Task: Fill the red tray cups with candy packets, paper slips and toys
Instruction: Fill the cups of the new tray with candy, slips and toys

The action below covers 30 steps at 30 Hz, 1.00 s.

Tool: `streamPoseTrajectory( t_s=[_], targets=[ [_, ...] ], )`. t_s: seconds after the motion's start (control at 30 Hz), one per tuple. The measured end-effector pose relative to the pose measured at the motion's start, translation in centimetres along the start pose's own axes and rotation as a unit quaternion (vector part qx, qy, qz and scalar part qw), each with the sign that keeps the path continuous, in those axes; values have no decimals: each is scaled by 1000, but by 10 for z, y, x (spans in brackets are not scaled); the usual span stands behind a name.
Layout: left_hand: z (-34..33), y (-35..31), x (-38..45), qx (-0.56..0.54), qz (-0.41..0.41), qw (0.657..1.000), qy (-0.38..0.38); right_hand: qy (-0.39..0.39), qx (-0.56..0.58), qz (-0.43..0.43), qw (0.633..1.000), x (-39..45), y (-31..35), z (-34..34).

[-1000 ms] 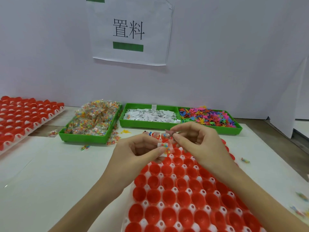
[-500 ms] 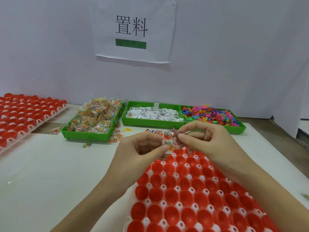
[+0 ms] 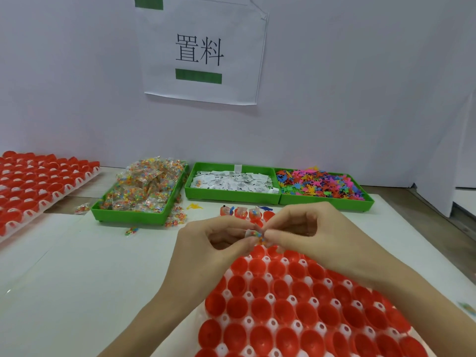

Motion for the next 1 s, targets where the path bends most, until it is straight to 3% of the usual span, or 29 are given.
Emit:
streamPoseTrajectory(
  t_s=[0.57,0.77,1.0],
  targets=[
    [-7,-8,-10,136,-50,989,-20,19,-166,33,985,19,-5,-9],
    [-10,2,-12,118,-24,993,-16,67,-157,31,985,31,-13,-5],
    [-14,12,-5,33,24,999,31,66,-128,37,989,43,-21,8]
  ],
)
Point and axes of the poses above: each hand's wrist, its own x-axis towards the middle knuckle, its own z-axis out of the back of the hand, y = z × x, the point moved 8 cm from there along x, towards the middle knuckle, and after that the axes turned 1 degree about y, right-handed, at the moved point
